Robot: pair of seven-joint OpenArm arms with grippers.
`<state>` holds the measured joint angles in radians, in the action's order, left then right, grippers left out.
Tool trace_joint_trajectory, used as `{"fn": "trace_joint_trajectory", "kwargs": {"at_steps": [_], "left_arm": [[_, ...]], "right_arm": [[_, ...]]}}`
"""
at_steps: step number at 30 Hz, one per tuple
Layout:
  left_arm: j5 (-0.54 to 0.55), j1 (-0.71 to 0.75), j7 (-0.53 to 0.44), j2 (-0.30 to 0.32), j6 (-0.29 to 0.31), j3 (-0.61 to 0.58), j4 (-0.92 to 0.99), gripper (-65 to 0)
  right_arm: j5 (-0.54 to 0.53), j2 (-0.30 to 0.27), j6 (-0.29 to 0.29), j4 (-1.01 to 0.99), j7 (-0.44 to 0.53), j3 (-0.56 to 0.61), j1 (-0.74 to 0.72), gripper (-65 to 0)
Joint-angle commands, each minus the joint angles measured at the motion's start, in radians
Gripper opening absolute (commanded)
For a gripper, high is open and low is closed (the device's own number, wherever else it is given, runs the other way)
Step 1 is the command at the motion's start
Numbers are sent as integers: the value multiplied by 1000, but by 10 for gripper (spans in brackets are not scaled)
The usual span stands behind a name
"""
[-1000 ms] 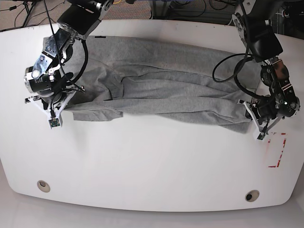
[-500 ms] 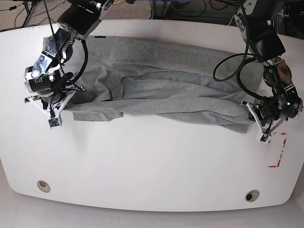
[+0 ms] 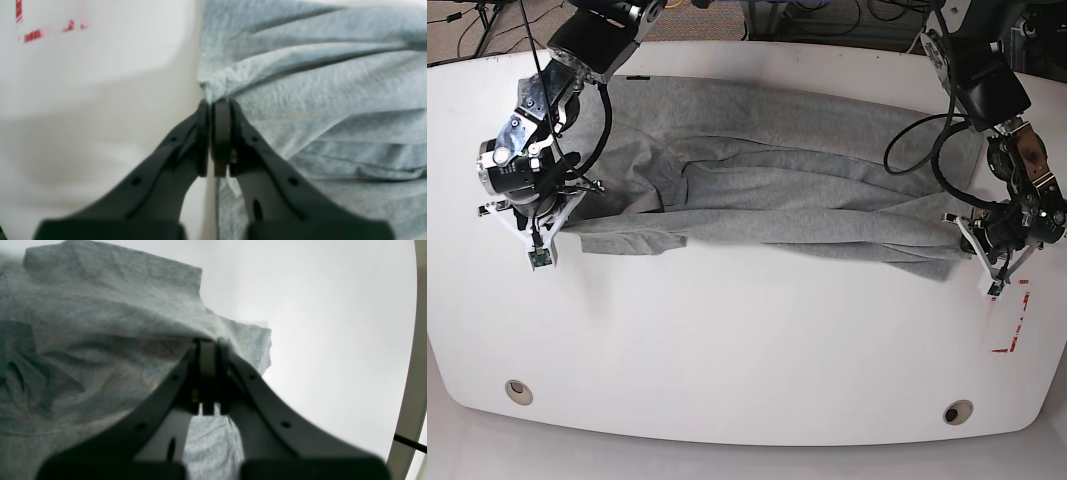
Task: Layout the t-shirt on the table in an organized manner, then fold the t-shirt properly
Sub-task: 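Lift the grey bundle with both grippers and stretch it taut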
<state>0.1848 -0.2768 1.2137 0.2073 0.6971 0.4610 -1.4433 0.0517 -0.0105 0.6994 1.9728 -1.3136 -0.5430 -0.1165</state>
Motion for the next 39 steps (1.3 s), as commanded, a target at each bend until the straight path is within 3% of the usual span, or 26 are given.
{"fn": "trace_joint_trajectory", "kwargs": {"at_steps": [1,15,26,32,39], "left_arm": [[15,-6,12,17,1,2,-70,-647],[17,49,142,14,1,3,-388,-649],[15,107,183,39,1,35,-409,-649],[15,136,183,48,1,49,-409,-649],[15,172,183,86,1,49,-408,-649]], "right_arm": [[-2,-9,-1,44,15,1,-18,-650],[-3,-10,-1,59,-1,-2,-4,-650],[6,-15,-1,58,-1,-6,41,-650],[-2,-55,-1,55,-1,-6,79,-650],[-3,-62,-1,53,-1,-55,113,-650]]}}
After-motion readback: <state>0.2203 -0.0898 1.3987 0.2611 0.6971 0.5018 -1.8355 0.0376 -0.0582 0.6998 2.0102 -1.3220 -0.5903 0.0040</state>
